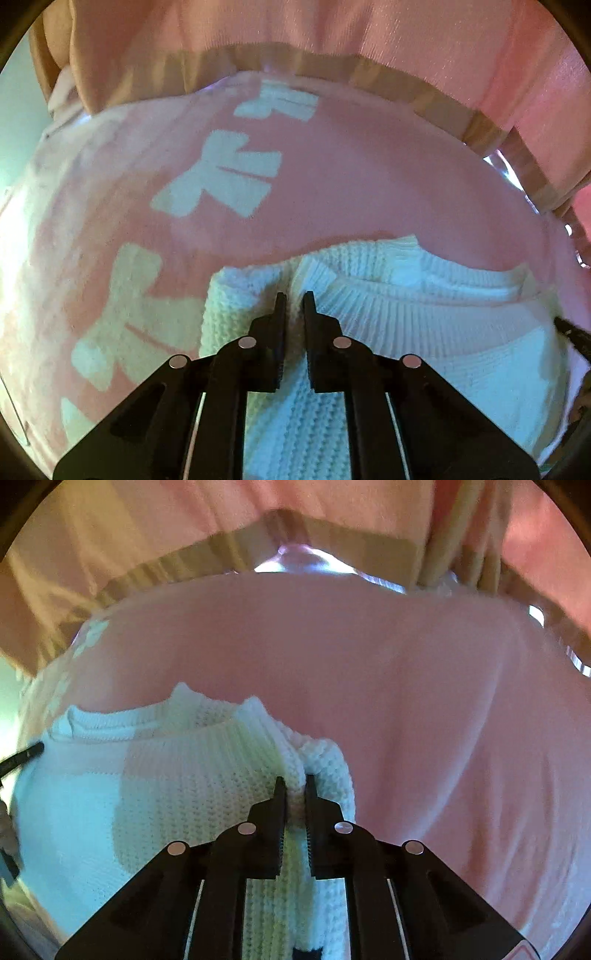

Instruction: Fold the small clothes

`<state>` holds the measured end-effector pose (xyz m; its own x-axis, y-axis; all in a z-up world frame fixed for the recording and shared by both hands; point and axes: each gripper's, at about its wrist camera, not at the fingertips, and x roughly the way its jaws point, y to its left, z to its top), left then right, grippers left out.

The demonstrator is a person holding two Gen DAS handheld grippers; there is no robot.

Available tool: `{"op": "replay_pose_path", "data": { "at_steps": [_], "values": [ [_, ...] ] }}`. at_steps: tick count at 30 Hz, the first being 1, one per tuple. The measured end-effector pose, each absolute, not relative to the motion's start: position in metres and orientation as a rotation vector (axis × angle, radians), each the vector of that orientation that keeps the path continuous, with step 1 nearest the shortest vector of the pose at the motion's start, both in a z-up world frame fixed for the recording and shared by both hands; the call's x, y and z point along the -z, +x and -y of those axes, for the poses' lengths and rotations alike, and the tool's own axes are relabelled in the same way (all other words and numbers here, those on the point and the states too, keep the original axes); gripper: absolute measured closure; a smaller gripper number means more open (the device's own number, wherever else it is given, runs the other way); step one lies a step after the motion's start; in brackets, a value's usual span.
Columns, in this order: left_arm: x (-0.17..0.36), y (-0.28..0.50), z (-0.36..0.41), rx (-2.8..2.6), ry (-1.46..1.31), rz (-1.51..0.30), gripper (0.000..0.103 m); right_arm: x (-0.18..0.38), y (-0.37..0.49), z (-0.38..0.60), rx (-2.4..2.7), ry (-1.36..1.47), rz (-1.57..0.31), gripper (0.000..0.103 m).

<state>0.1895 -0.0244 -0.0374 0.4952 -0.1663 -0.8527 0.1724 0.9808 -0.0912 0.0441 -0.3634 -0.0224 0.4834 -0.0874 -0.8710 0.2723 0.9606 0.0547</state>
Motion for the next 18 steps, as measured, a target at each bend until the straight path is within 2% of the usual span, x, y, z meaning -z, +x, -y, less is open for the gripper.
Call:
{"op": "replay_pose_path", "data": {
  "at_steps": [3,7,8,11,12,13,14,18],
  "values": [
    [0.016,0.177,0.023,0.221,-0.002,-1.000,0.091,-0.011,0.025,0.358,0.180,0.259,-0.953,0.089],
    [-0.022,0.138,0.018,0.274,-0.005,-0.897,0.091,-0.035,-0.013,0.329,0.078,0.232,-0.893,0.091],
    [-0.026,0.125,0.016,0.286,-0.001,-0.883,0.088,-0.036,-0.019,0.322,0.058,0.220,-0.899,0.092],
    [-0.011,0.091,0.019,0.336,0.047,-0.942,0.086,-0.011,-0.036,0.305,0.020,0.161,-1.003,0.095],
    [-0.002,0.089,0.020,0.336,0.075,-0.964,0.086,0.011,-0.035,0.308,0.061,0.130,-1.087,0.095],
    [0.011,0.085,0.022,0.326,0.118,-0.995,0.086,0.028,-0.035,0.313,0.096,0.109,-1.148,0.101],
    [0.029,0.084,0.023,0.307,0.168,-1.037,0.085,0.039,-0.038,0.318,0.116,0.101,-1.177,0.102],
    [0.033,0.074,0.014,0.308,0.193,-0.985,0.084,0.013,-0.065,0.334,0.099,0.210,-1.063,0.098]
  ]
}}
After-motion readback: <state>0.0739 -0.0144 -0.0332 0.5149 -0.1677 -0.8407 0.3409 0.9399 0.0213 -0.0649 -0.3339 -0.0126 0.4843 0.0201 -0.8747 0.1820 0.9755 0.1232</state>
